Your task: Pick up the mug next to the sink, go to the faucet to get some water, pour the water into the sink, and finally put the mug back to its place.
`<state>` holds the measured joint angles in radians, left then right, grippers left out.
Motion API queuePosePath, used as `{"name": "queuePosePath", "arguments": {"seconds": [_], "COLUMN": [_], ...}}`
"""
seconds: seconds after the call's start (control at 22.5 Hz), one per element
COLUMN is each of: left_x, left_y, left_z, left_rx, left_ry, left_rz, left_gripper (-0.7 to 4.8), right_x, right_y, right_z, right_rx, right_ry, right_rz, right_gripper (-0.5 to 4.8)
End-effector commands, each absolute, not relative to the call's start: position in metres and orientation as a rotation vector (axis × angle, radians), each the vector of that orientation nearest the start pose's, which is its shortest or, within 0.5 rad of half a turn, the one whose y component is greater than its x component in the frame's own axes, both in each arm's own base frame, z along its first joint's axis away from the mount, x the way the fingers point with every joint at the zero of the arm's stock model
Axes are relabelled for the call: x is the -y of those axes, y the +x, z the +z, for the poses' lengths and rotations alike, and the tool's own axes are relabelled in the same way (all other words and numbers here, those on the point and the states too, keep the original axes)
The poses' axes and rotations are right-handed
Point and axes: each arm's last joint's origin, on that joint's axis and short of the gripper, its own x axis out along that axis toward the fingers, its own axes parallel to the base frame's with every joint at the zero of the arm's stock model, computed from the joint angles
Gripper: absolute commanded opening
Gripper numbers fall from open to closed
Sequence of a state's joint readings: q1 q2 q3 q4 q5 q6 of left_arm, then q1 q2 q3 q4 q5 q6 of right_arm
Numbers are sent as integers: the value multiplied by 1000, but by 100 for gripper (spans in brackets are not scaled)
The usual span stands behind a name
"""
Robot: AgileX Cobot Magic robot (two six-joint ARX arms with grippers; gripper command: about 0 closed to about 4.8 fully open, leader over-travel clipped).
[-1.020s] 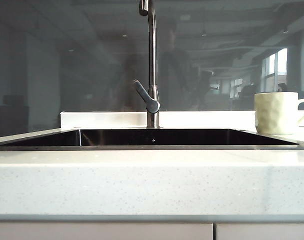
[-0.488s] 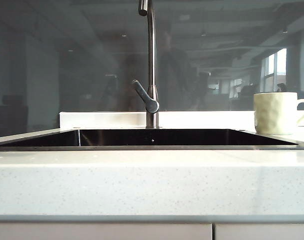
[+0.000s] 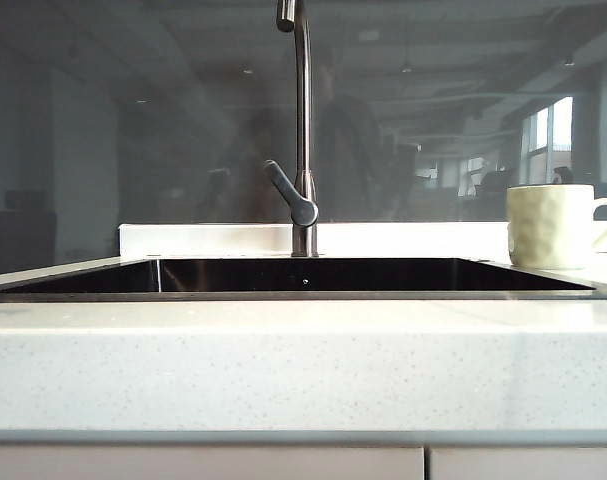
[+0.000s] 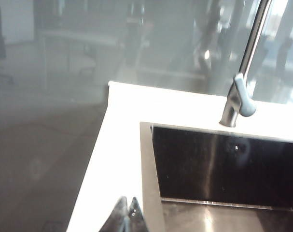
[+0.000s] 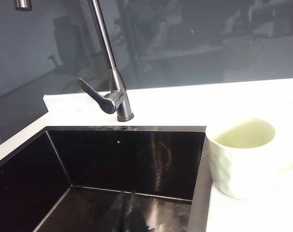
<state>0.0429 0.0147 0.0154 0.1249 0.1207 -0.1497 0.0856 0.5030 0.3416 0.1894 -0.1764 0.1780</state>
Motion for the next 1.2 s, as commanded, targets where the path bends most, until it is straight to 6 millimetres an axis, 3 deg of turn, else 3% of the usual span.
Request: {"name": "queuePosePath", "arguments": {"seconds": [0.04,1.2], "left_x": [-2,-2], "left_y": [97,97], "left_z": [175,175], "left_rx": [91,93], "left_ry": [-115,-55], "left_rz": [-28,-27], "left_gripper": [-4,-4], "right_x": [-17,-16], "right_y": [135,135], "right_z": [257,257], "right_rx": [32,51], "right_ry": [172,72], "right_rz": [264,238], "right_gripper": [-3,-1]}}
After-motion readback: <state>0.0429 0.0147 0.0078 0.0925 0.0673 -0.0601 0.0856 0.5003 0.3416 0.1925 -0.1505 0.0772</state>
